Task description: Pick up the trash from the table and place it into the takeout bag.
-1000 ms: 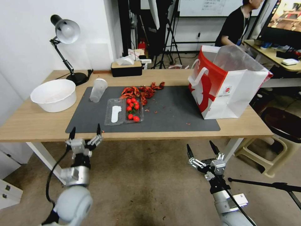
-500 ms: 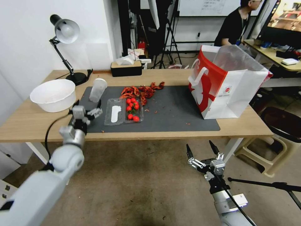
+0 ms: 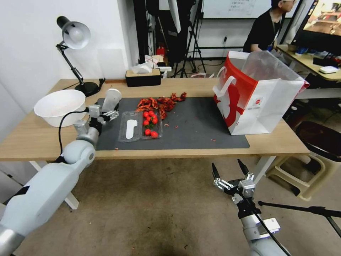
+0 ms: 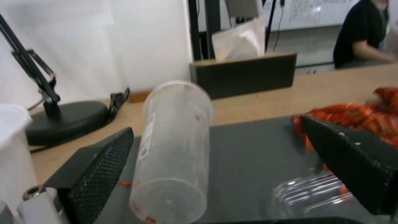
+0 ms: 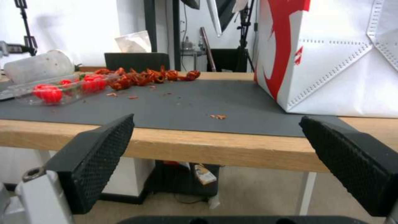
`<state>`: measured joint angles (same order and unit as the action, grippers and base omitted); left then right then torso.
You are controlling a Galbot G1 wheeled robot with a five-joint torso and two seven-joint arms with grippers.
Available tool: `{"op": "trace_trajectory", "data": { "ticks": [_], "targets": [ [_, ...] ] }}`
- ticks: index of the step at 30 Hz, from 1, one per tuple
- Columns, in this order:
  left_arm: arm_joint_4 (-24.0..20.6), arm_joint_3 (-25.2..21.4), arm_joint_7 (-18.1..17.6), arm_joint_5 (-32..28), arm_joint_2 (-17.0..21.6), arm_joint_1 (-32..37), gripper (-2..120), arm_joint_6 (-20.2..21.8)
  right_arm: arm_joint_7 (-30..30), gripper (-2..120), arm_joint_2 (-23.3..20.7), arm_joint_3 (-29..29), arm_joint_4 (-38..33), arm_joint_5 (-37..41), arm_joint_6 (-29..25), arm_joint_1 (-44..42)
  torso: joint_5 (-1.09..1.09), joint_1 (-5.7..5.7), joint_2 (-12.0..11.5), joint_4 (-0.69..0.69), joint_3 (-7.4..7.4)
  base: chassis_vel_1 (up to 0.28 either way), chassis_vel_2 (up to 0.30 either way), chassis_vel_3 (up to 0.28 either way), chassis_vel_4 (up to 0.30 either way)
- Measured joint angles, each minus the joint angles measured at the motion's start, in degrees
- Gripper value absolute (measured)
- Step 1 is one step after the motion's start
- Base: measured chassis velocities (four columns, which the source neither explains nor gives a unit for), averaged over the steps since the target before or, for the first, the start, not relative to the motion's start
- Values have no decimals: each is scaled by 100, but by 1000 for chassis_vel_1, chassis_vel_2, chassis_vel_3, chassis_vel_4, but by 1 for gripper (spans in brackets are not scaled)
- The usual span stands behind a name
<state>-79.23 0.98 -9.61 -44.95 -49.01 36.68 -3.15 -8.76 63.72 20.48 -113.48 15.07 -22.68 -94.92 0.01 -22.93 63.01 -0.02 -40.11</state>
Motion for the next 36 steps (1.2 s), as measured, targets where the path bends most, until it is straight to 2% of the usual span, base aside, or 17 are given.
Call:
{"op": "trace_trajectory", "data": {
  "ticks": [2,6,9,11,13,14,17,23,29,32,35,36],
  "targets": [
    [293,130,-79,-3,-98,-258,100,206,-7,100,-2,30,21,12,0,-5,-2,0,0,2,0,0,0,0,0],
    [469,184,-150,0,-166,-413,100,356,-12,100,-8,48,46,23,-5,-13,0,0,0,1,0,0,0,0,0],
    [646,250,-340,9,-223,-578,100,665,-16,100,-15,55,71,41,-11,-9,-1,1,1,1,0,0,0,0,0],
    [648,251,-366,-7,-224,-591,100,760,-17,100,-14,55,73,42,-11,-5,-2,1,1,2,0,0,0,0,0],
    [588,252,-559,-171,-222,-628,100,1223,-19,100,-9,51,84,43,-10,14,-1,1,1,3,0,0,0,0,0],
    [588,252,-559,-171,-222,-628,100,1223,-19,100,-9,51,84,43,-10,14,-1,1,1,3,0,0,0,0,0],
    [531,252,-639,-294,-211,-684,100,1585,-19,100,-4,25,103,43,-4,27,-1,1,1,2,0,0,0,0,0],
    [673,321,-727,-511,-255,-904,100,1836,-20,100,12,5,113,39,-3,24,-1,1,1,2,0,0,0,0,0],
    [761,377,-832,-634,-327,-1031,99,1911,-40,100,20,12,111,36,-3,6,-2,1,1,1,0,0,0,0,0],
    [749,385,-851,-710,-325,-1038,94,1984,-46,100,24,19,104,33,-5,-5,-1,1,1,1,1,0,0,0,0],
    [668,383,-881,-837,-305,-1036,79,2123,-51,100,25,30,97,32,-14,-15,0,1,1,1,1,0,0,0,0],
    [668,383,-881,-837,-305,-1036,79,2123,-51,100,25,30,97,32,-14,-15,0,1,1,1,1,0,0,0,0]
  ]
}}
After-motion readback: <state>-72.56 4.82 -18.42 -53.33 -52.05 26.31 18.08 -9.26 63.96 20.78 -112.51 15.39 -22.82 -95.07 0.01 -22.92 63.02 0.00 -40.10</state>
